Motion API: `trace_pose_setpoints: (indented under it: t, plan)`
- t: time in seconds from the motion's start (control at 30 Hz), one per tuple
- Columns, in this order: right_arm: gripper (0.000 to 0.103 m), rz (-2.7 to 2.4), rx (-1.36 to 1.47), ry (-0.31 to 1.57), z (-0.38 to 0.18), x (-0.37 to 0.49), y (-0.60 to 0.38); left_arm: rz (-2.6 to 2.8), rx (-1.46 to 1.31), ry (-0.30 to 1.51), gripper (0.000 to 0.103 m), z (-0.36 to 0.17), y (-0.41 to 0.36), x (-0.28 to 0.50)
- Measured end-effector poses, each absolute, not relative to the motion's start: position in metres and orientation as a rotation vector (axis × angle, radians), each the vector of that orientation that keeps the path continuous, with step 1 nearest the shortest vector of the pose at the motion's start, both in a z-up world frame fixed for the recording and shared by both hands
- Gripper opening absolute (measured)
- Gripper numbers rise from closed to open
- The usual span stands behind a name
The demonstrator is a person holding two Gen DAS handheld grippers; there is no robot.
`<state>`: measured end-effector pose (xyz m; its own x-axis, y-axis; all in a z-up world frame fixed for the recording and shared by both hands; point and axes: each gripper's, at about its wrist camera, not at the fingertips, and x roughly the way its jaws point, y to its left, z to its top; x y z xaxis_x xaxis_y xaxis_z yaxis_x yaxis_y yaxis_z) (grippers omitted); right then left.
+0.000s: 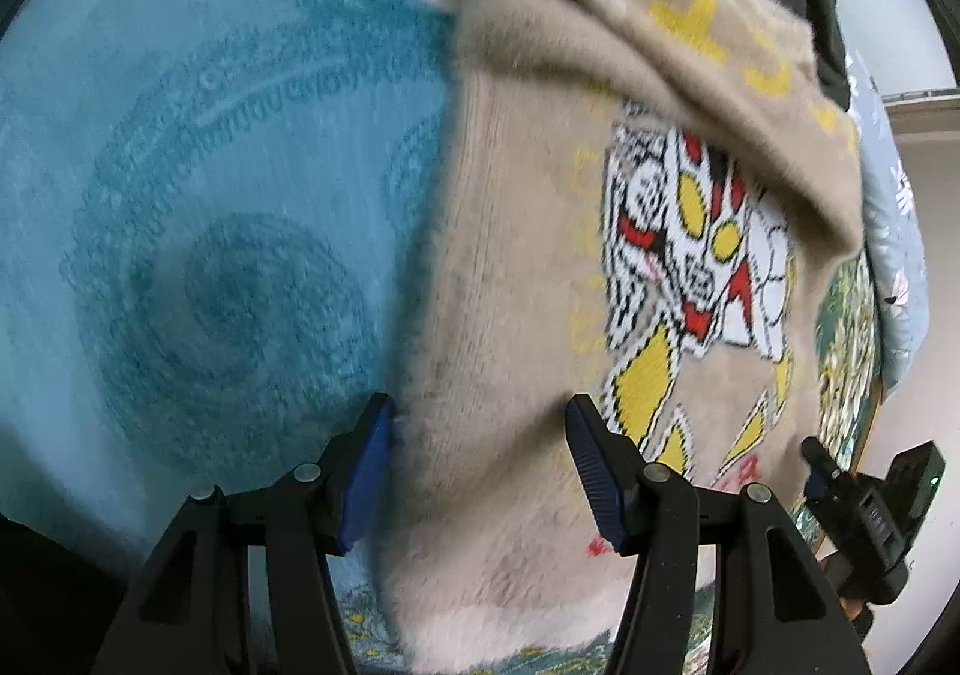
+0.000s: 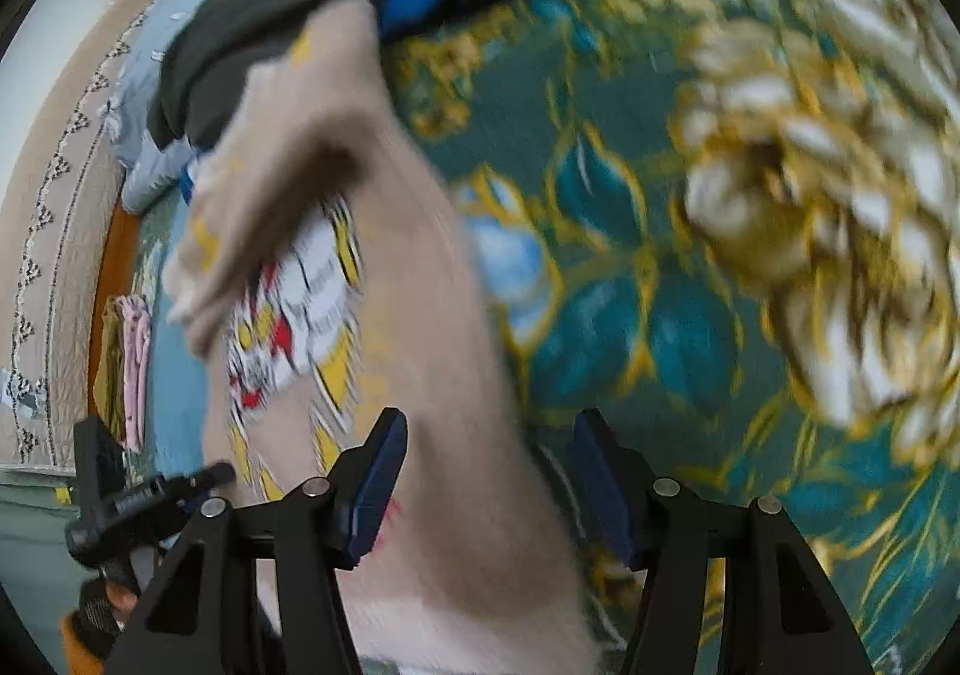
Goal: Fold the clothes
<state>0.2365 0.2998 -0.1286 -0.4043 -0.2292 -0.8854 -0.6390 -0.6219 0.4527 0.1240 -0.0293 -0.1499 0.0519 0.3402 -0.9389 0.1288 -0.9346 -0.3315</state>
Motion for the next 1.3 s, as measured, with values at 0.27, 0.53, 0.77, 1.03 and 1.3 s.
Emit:
trace_pose_setpoints:
  t: [0.27, 0.53, 0.77, 1.03, 1.3]
  plan:
    - [0.062, 2.133, -1.548, 1.225, -0.133, 0.246, 0.287, 1.975, -2.208, -0.432, 0.059, -0.151, -0.023, 0.140]
    - [0.059, 2.090, -1.565, 1.288, -0.133, 0.269, 0.277, 1.939, -2.288, -0.414, 0.059, -0.153, -0.021, 0.162]
    - [0.027, 2.040, -1.533, 1.411, -0.131, 0.280, 0.279, 1.957, -2.303, -0.432, 0.028, -0.146, -0.031, 0.178]
    - [0.010, 2.124, -1.540, 1.497, -0.089, 0.269, 0.280, 1.958, -2.202, -0.711, 0.013, -0.121, -0.067, 0.194]
    - [0.010, 2.283, -1.568, 1.411, -0.016, 0.249, 0.268, 2.026, -1.981, -0.553, 0.012, -0.041, -0.092, 0.193]
